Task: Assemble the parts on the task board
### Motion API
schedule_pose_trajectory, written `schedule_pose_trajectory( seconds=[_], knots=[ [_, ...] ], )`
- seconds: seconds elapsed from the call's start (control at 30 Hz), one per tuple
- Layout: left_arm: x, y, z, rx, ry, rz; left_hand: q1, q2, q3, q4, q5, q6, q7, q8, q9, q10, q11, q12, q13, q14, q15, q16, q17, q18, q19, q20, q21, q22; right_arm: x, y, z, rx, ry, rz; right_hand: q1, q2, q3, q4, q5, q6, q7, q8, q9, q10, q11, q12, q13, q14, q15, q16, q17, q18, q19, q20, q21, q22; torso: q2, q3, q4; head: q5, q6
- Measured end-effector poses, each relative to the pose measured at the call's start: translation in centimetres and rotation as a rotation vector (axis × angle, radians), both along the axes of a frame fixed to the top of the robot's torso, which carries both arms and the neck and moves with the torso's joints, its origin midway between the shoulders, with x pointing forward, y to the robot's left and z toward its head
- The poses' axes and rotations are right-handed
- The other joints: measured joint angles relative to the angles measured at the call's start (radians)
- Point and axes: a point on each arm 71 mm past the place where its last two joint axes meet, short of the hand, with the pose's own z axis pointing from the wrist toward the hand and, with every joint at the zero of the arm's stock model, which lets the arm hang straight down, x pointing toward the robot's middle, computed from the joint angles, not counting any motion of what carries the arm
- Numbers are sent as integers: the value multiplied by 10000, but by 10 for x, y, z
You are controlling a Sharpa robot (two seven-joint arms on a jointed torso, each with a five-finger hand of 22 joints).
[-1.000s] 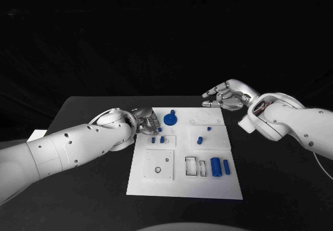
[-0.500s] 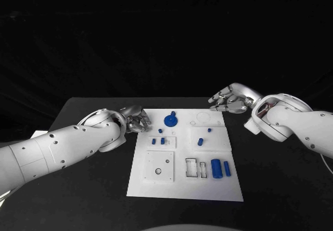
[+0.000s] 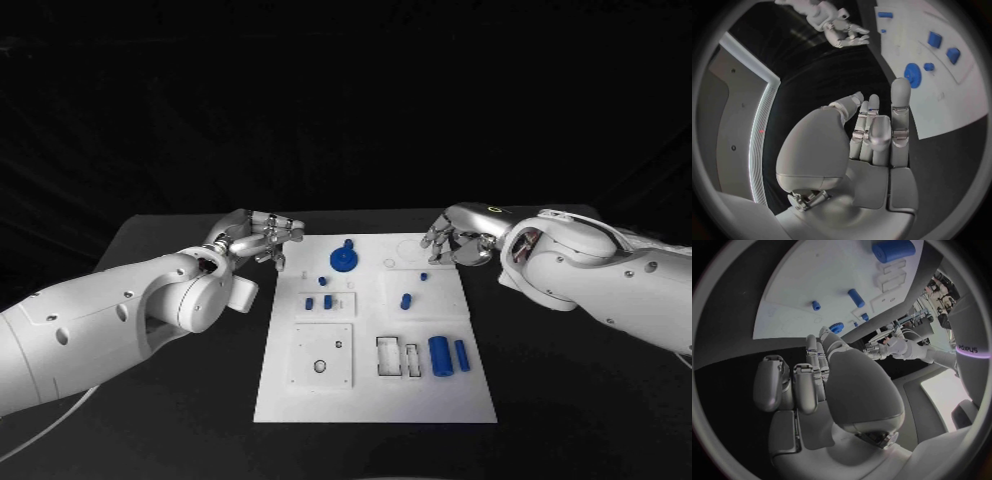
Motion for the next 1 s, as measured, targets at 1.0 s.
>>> schedule_pose_trajectory(
  seconds=[1.0],
  knots=[
    [-23,-2,7,-4291,1074,546,-257,5,-560,41,126,-78,-4,-1,-30,-260,43,326,124,-359,37,-251,-659,159,-243,29,-716,-608,-6,26,-33,-2716,-286,676,-112,-272,1181,46,-526,71,-73,-43,-32,-34,37,-269,-1177,0,0,-172,-3,0,-14,15,-97,-136,15,-4,8,-130,-68]
  ],
)
